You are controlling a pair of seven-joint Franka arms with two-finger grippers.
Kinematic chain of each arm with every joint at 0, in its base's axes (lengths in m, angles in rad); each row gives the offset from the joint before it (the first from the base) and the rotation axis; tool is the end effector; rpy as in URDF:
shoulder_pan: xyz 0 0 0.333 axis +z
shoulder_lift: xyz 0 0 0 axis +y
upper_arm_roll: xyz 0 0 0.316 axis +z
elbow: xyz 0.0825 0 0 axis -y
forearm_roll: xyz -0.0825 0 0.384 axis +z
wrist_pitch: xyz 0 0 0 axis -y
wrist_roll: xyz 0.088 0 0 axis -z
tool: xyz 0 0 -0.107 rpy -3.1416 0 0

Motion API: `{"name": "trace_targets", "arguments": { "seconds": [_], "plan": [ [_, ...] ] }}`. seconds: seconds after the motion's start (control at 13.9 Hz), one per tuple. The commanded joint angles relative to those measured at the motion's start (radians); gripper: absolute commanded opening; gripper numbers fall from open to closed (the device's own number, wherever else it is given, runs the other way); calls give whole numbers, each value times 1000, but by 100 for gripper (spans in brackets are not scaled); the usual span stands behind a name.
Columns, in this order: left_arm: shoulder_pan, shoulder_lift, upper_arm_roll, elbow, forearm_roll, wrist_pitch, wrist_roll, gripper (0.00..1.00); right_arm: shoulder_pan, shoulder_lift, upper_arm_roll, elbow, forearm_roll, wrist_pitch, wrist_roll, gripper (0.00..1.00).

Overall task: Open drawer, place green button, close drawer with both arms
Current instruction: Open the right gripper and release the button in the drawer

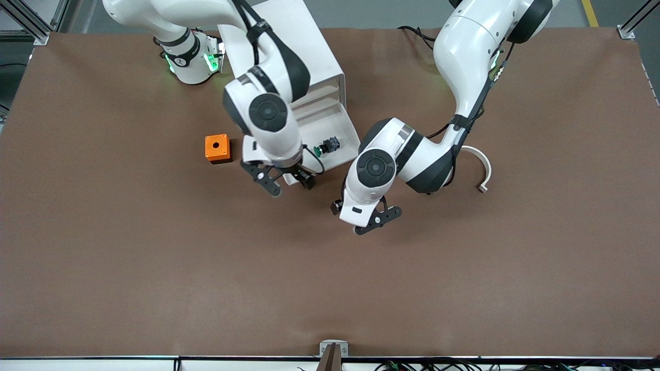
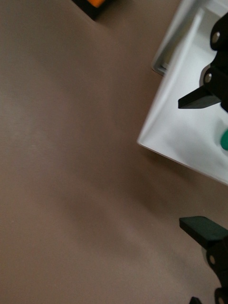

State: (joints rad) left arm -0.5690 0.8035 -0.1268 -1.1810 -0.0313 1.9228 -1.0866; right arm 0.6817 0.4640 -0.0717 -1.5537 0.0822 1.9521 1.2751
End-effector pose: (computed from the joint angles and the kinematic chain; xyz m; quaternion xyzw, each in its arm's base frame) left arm 0.5915 -0.4625 0.3053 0.9739 0.2169 -0.0647 0.0164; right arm 0.5488 0.3982 0.3753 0.9401 -0.3387 -0.0362 0.0133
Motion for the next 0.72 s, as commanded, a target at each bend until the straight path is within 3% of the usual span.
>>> {"name": "trace_targets", "arguments": {
  "seconds": [0.0,0.65],
  "plan": [
    [-23,5,1,-11,2,25,-10,100,-98,-62,13,-5,-13,-99,-216,100],
    [-65,39,1,-29,14,108,-116,100,-434,-220,13,-6,-47,-266,-871,100]
  ]
}}
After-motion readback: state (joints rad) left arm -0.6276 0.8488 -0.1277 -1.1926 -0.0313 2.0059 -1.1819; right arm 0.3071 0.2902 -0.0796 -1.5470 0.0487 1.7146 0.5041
